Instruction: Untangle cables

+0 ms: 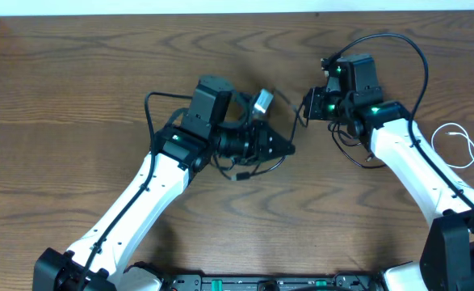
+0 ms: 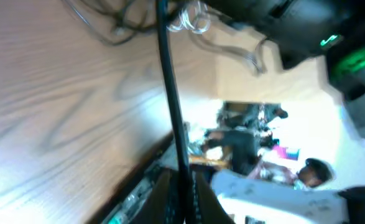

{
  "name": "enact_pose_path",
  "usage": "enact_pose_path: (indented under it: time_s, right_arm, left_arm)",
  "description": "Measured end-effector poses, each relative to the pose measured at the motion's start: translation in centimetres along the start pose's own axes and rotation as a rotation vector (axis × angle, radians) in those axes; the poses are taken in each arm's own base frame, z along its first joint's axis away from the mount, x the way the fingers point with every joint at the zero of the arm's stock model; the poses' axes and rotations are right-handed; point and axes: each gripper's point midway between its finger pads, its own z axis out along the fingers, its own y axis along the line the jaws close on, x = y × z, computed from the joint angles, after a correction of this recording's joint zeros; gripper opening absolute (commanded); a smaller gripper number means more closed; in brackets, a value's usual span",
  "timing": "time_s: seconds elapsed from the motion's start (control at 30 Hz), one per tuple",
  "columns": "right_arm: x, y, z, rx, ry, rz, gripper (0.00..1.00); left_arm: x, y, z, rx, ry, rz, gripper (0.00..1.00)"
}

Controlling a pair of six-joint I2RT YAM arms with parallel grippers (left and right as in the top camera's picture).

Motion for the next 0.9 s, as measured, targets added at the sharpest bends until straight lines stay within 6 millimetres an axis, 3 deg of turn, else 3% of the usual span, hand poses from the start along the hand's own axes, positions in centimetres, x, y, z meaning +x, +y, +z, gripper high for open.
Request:
enact_pose_path:
  time_s: [0.07, 0.1, 0.13, 0.3, 0.43, 0.53, 0.67, 0.73, 0.8, 0.9]
  right_arm:
    - [0.9, 0.4, -0.1, -0.043, 0.048, -0.011, 0.01]
    - [1.4, 0.4, -0.2, -0.057, 0.073, -0.019, 0.01]
    - [2.1, 0.2, -0.4, -0.063, 0.101, -0.026, 0.01]
    - [5.3, -1.3, -1.0, -0.017, 0.232, -0.059, 0.01]
    - [7.1, -4.7, -1.9, 0.148, 0.307, -0.065, 0.01]
    - [6.6, -7.1, -2.6, 0.238, 0.294, -0.054, 0.01]
    - [3.9, -8.8, -5.0, 0.288, 0.186, -0.045, 0.01]
    - [0.8, -8.5, -7.4, 0.276, 0.07, -0.049, 0.01]
    - [-3.3, -7.5, -10.7, 0.258, -0.087, -0.071, 0.01]
    - [-9.7, -5.7, -18.1, 0.254, -0.379, -0.114, 0.01]
  left_arm:
    - [0.5, 1.9, -0.1, -0.089, -0.002, 0.003, 0.54]
    - [0.8, 3.4, -0.3, -0.167, -0.01, -0.009, 0.64]
    - [0.9, 4.7, -0.5, -0.235, -0.021, -0.008, 0.67]
    - [-0.5, 9.9, -2.8, -0.551, -0.13, 0.024, 0.68]
    - [-1.0, 11.4, -3.9, -0.659, -0.169, 0.038, 0.68]
    - [-1.0, 12.1, -4.5, -0.703, -0.173, 0.043, 0.68]
    - [-0.9, 12.4, -4.7, -0.724, -0.171, 0.041, 0.68]
    - [-0.8, 12.5, -4.8, -0.733, -0.172, 0.04, 0.68]
    - [-0.8, 12.6, -4.9, -0.739, -0.173, 0.039, 0.68]
    - [-0.8, 12.6, -4.9, -0.74, -0.172, 0.038, 0.68]
